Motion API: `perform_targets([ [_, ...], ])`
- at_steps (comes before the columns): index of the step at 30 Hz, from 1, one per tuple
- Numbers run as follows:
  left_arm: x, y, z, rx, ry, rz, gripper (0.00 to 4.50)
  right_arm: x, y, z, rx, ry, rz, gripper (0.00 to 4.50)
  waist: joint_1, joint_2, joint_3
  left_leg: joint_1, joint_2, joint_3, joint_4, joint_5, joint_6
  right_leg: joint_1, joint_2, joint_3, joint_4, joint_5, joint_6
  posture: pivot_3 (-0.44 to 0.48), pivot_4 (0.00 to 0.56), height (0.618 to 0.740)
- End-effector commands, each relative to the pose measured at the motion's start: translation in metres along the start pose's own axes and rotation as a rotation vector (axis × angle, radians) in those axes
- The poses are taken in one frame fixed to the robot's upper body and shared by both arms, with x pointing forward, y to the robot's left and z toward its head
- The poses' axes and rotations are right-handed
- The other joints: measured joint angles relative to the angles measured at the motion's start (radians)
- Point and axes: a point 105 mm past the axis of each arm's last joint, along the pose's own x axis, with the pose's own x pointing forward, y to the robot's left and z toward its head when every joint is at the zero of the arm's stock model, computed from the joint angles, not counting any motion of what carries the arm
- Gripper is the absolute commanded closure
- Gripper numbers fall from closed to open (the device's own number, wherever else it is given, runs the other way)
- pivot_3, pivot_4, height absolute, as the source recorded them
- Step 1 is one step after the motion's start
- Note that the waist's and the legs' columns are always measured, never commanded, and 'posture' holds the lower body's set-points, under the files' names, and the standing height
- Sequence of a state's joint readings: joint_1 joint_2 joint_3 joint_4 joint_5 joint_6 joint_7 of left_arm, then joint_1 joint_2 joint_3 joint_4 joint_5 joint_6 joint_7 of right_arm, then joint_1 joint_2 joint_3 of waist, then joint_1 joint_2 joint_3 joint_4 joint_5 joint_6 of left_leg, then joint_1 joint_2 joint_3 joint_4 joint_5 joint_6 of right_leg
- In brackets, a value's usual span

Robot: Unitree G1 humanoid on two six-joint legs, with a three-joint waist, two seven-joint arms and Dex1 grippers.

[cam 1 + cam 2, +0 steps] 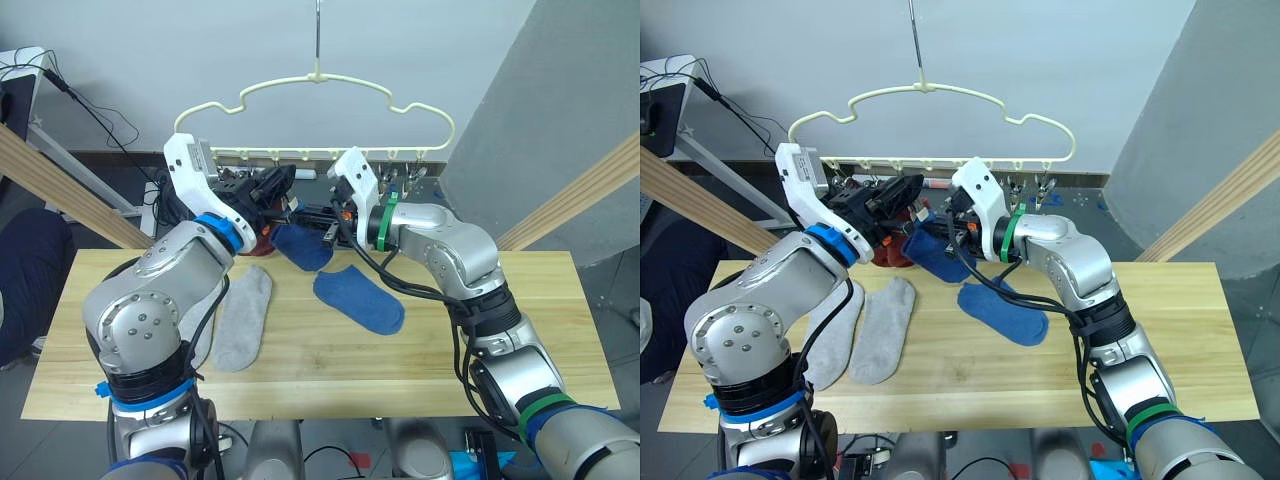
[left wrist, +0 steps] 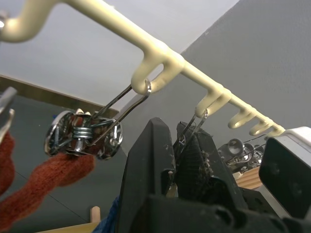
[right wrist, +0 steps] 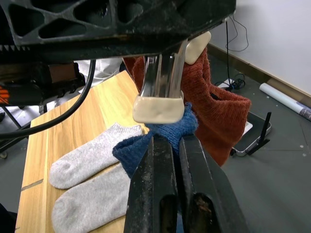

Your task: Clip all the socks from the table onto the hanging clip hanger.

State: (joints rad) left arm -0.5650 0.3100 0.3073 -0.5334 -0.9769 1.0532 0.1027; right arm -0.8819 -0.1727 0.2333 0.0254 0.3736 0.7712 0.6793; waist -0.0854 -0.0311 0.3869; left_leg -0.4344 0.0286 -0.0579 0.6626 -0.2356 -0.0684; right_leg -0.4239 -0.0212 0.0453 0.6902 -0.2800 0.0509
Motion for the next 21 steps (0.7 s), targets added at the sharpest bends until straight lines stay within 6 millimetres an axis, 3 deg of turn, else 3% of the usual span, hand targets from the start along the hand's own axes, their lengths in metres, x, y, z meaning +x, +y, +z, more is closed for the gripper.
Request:
perform_targets([
  [1, -0.003, -0.001, 0.0, 0.022, -0.005, 0.006, 4.32, -0.001, 0.005, 0.026, -0.051, -0.084, 0.027, 4.49, 0.0, 0.0, 0.0, 0.0, 0.0, 0.0, 0.0, 0.0, 0.0, 0.0, 0.0, 0.0, 0.0, 0.0, 0.0, -0.092, 0.319, 0.74],
  [21, 0.0, 0.0, 0.0, 0.035, -0.018, 0.019, 4.32, 0.008, 0.016, 0.042, -0.044, -0.134, 0.072, 4.49, 0.0, 0.0, 0.0, 0.0, 0.0, 0.0, 0.0, 0.0, 0.0, -0.001, 0.0, 0.0, 0.001, 0.0, 0.0, -0.092, 0.319, 0.74],
])
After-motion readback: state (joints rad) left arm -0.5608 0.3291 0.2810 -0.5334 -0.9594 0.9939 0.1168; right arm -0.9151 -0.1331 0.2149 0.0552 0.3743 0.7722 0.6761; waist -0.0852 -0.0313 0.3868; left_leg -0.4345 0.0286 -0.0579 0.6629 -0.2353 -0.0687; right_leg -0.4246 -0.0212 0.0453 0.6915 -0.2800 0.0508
